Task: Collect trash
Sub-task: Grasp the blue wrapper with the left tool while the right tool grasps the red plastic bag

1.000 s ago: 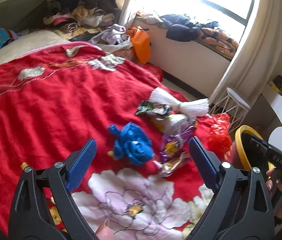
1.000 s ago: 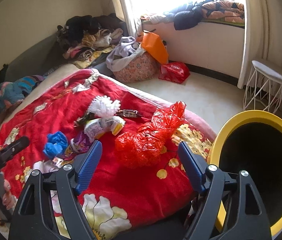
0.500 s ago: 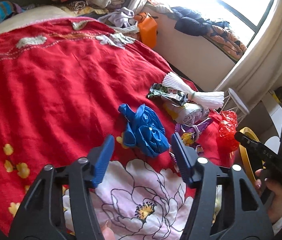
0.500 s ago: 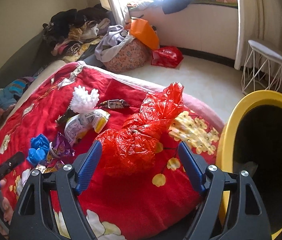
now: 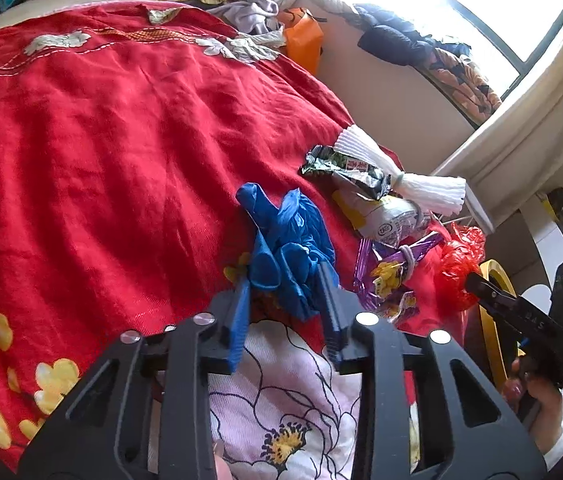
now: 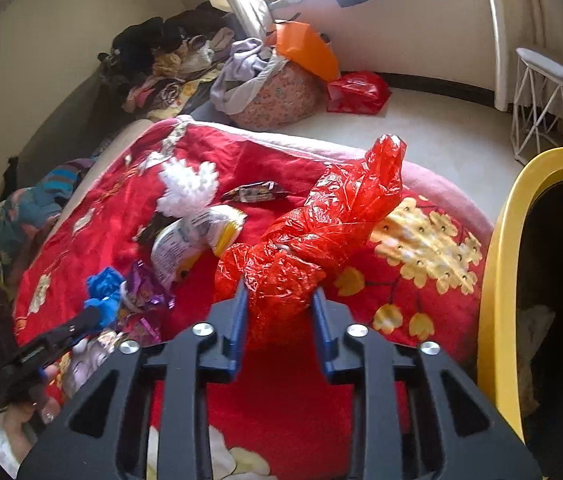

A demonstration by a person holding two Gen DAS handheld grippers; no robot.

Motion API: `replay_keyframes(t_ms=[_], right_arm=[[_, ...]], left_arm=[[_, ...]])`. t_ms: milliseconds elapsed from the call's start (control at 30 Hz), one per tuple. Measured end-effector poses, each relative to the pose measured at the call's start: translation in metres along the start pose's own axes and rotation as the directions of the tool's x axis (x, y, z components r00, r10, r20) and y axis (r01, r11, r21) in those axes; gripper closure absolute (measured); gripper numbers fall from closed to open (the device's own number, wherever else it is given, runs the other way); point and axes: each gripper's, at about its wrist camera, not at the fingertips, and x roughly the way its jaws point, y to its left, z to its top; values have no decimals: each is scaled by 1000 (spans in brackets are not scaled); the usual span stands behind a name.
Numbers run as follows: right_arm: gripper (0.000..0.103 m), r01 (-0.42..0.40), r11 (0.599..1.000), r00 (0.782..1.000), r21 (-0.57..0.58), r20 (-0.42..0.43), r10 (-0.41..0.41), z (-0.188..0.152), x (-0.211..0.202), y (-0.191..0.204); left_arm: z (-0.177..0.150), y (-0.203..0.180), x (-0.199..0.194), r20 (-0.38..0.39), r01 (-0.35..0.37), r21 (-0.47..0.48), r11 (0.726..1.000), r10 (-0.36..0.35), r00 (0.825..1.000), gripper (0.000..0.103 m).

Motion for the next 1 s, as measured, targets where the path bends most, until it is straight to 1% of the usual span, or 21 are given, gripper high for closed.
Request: replay_keyframes(t_ms=[133,233,533,700,1000], right_arm=[[80,-16,999,1000,-29,14,16,-8,-11,7],[80,-29,999,999,-37,18,30,-14,-19,10],[80,-45,997,999,-70,18,47,-28,-38,15],[80,-42,992,998,-121,30,46,-32,-49,25],[80,-59,981,997,-187,43,68,-38,-64,41]], left_arm=[[-1,2,-1,3,2,-4,1000,-2,1000,91],[-1,2,-4,9,10,-7,1000,-10,1000,93],[6,3,-24,62,17,-26,1000,-15,998,96],[10,1,-37,93,20,-22,1000,-18,995,96],[15,-19,-53,123,34,37,999,-39,992,96]])
